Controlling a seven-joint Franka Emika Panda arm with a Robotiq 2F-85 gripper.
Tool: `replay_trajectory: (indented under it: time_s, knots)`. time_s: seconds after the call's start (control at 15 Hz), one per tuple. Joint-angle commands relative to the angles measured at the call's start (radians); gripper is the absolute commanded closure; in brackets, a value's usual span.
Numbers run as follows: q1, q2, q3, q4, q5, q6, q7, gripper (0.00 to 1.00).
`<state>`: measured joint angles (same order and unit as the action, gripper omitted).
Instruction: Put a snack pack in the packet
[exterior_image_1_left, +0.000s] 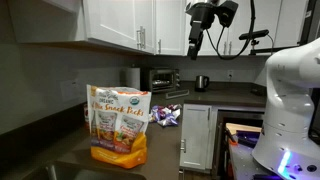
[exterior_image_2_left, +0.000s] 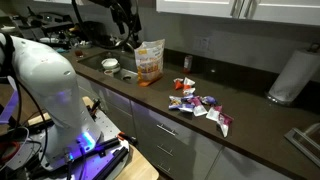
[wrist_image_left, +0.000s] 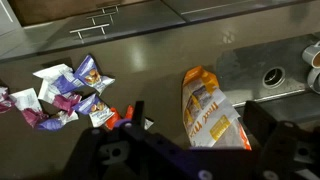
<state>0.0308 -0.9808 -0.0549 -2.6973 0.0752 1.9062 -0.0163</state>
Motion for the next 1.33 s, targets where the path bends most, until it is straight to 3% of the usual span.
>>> replay_trajectory:
  time_s: [0.0, 0.47, 0.73, 0.93, 1.27]
  knots:
    - [-0.010, 0.001, 0.007, 0.003, 0.007, -0.003, -0.007, 0.00]
    - [-0.010, 0.001, 0.007, 0.003, 0.007, -0.003, -0.007, 0.00]
    - [0.006, 0.055, 0.018, -0.035, 0.023, 0.144, -0.008, 0.00]
    - [0.025, 0.123, 0.038, -0.080, 0.023, 0.318, -0.008, 0.00]
    - [0.047, 0.345, 0.079, -0.091, -0.003, 0.614, 0.002, 0.00]
